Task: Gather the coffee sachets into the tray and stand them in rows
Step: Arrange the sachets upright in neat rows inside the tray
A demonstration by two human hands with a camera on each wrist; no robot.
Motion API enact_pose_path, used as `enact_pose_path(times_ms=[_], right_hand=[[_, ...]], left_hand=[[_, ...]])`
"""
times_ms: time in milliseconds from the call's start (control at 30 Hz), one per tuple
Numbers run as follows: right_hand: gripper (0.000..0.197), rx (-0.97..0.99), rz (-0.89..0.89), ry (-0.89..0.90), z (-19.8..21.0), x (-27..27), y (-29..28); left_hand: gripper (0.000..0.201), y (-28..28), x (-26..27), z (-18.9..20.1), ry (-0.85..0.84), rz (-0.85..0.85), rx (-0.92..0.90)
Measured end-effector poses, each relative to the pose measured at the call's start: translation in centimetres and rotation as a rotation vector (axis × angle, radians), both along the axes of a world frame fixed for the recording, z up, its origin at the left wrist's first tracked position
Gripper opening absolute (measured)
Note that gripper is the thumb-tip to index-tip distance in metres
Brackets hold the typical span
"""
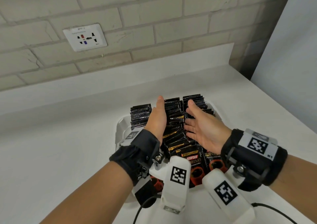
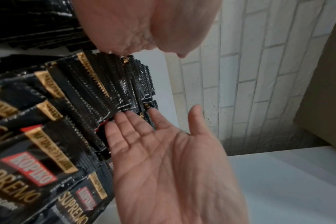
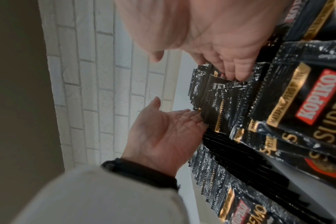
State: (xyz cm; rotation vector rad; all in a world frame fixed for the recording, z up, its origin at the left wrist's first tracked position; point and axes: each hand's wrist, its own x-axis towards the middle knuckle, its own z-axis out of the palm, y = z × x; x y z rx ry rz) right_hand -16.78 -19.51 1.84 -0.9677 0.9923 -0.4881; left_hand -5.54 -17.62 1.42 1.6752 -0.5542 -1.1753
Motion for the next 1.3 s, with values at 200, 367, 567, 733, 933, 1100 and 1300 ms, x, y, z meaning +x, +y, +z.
enact_pose_path(times_ms=[200, 367, 567, 733, 933, 1100, 1300], right_hand=[[0.064, -0.065, -0.016, 0.023, -0.1, -0.6, -0.3], [0.064, -0.102, -0.015, 0.072, 0.1, 0.2, -0.3], [0.063, -0.134, 0.038, 0.109, -0.5, 0.7, -0.1], [0.064, -0.141, 0.051, 0.111, -0.8, 0.8, -0.5], [0.069, -0.115, 0.037, 0.108, -1.1, 1.5, -1.7], [0.096, -0.09, 0.012, 0.052, -1.7, 2.7, -2.6], [0.13, -0.074, 0.042, 0.073, -5.3, 2.7, -5.2]], left_hand=[[0.076, -0.2, 0.5, -0.8, 0.044, 0.013, -0.008], [0.065, -0.2, 0.4, -1.1, 0.024, -0.005, 0.013], [0.057, 0.1, 0.1, -0.4, 0.051, -0.006, 0.041], [0.067, -0.2, 0.1, -0.8, 0.041, 0.013, 0.021], [0.071, -0.8, 0.5, -1.3, 0.045, 0.06, -0.027], [0.106, -1.9, 1.2, -3.0, 0.031, 0.036, -0.062], [0.08, -1.4, 1.0, -1.7, 0.051, 0.002, -0.083]])
